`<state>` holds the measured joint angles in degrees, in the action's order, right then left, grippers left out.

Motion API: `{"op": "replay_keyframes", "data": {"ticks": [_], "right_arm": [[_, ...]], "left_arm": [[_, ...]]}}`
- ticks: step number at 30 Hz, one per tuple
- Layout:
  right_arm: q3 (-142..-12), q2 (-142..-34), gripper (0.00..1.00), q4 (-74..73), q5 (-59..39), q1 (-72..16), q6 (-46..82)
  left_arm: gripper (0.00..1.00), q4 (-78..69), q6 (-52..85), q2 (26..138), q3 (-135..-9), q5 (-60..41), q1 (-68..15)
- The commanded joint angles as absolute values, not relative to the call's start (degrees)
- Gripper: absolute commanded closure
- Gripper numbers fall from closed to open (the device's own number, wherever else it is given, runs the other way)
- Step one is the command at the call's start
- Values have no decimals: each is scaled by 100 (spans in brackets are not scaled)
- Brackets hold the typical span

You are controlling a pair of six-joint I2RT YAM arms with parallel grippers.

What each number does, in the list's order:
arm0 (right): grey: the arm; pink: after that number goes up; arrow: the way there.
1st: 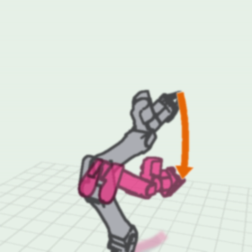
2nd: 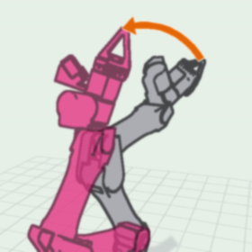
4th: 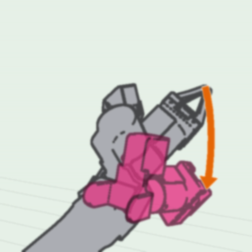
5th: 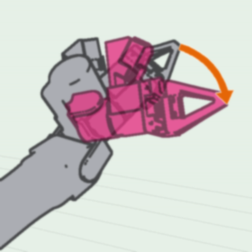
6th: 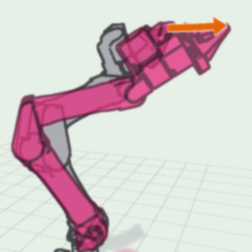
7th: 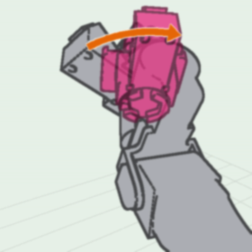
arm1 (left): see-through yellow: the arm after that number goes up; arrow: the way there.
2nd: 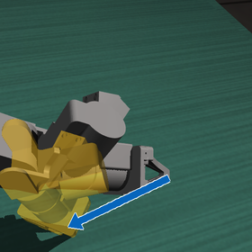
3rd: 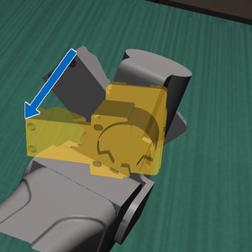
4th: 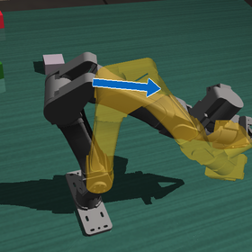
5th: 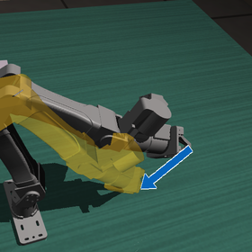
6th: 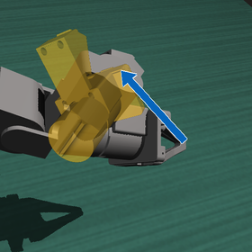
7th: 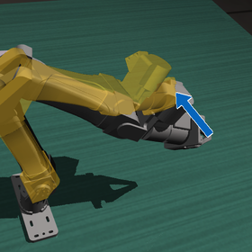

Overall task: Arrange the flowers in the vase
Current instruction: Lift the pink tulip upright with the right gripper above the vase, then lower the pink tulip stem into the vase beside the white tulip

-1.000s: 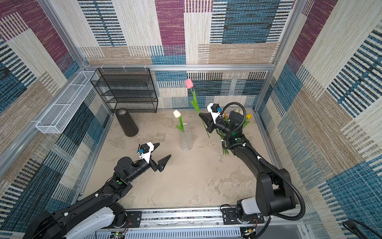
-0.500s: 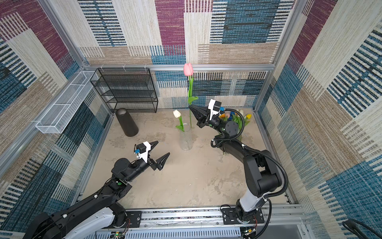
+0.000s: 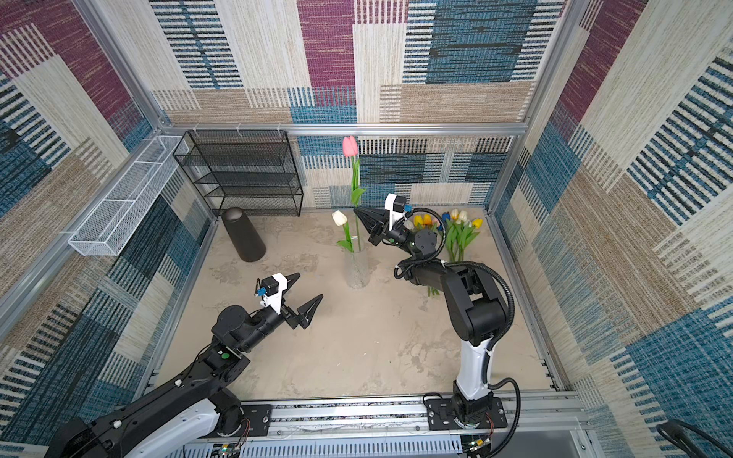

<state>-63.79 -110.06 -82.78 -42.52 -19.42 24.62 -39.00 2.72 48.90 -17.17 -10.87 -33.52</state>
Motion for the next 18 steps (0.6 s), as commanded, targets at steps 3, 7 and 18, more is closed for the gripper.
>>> {"op": "replay_keyframes", "data": {"ticks": [3, 7, 18], "right_arm": [[-6398, -11209, 100, -9063, -4489, -1942, 2281], [-6300, -11259, 100, -8925, -4637, -1942, 2144], [-5564, -10798, 94, -7906, -4740, -1969, 1157]], "left_arm": [[2, -4059, 115, 5120, -1852, -1114, -3349], [2, -4108, 97, 5309, -1950, -1160, -3349], [2, -4372, 158, 5631, -1947, -1221, -3349]]}}
